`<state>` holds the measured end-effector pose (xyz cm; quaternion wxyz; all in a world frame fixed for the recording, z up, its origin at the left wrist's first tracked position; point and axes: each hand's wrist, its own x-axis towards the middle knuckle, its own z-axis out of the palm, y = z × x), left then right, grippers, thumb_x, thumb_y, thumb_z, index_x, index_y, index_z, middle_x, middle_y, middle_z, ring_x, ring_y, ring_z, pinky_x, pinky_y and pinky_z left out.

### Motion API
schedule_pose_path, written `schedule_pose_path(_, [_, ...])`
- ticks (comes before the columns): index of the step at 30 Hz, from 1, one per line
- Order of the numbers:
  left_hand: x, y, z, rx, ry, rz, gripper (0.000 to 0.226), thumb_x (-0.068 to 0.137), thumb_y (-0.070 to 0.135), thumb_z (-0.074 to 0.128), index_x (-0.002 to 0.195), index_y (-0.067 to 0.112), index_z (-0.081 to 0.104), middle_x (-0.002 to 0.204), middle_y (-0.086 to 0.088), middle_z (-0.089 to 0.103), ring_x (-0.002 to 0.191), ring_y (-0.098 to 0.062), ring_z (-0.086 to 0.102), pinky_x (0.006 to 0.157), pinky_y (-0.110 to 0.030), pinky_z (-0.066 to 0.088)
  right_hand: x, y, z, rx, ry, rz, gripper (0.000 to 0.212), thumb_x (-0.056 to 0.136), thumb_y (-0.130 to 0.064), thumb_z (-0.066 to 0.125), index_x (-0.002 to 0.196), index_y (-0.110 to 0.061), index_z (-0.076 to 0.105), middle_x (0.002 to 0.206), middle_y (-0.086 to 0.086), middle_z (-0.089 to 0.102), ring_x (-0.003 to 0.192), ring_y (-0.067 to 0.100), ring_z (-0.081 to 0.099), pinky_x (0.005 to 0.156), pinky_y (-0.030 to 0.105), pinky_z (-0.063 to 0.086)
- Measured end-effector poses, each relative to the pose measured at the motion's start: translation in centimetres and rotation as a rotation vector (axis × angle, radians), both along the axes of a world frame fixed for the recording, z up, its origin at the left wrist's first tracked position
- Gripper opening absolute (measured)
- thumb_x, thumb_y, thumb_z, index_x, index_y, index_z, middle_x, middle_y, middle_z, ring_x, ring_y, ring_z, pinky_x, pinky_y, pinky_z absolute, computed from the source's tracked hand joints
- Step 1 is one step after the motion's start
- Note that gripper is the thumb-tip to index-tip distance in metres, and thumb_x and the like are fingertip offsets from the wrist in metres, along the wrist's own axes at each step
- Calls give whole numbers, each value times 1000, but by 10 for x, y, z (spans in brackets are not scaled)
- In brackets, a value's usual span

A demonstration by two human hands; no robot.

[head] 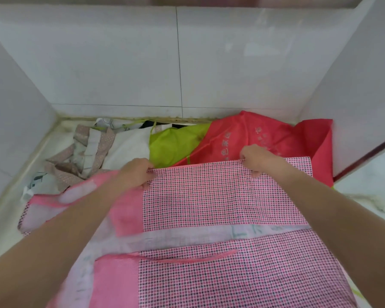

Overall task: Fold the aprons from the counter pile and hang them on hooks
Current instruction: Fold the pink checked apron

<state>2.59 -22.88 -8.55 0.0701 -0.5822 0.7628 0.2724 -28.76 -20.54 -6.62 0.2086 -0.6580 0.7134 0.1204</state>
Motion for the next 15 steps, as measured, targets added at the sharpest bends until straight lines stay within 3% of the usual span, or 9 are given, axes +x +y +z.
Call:
schedule_pose_path(1, [-2,-3,2,-10,9,9,18,93,19,57,76,13,59,67,-5,68,46,-3,59,56,-22,49,-3,0,5,19,23,-12,32,90,9,35,115,1,54,110,22,58,56,22,65,56,28,56])
schedule_pose_path(4, [-7,-4,8,-40,-47,-17,25,92,22,57,69,15,54,63,0,64,53,-8,57,54,-22,41,4,-5,16,72,128,16,34,90,9,37,120,4,51,119,23,54,80,31,69,59,31,56])
schedule_pose_path(8, [2,3,9,-74,-38,2,20,91,23,58,78,9,63,72,-6,66,62,-14,56,53,-24,36,81,-18,18,11,-262,200,24,89,-8,57,113,-5,58,114,12,62,70,23,69,50,17,50])
schedule_pose_path(10, [4,6,11,-97,-14,17,22,91,24,59,70,15,60,69,-2,63,65,-15,58,53,-24,34,131,-15,12,62,-335,326,25,88,-14,61,111,-4,60,112,12,66,86,25,68,58,19,46])
schedule_pose_path(13, [17,11,12,-52,-49,33,15,89,23,60,77,16,63,75,-6,68,61,-12,57,48,-16,33,175,-12,-8,63,-226,414,19,88,-7,58,104,1,63,109,19,67,102,29,63,68,26,42])
schedule_pose_path(15, [42,16,12,-33,-138,44,21,89,19,57,68,18,55,73,-6,63,62,-15,58,48,-20,35,170,-14,-15,65,-194,359,23,88,-4,59,110,3,60,115,19,64,106,29,61,72,23,44])
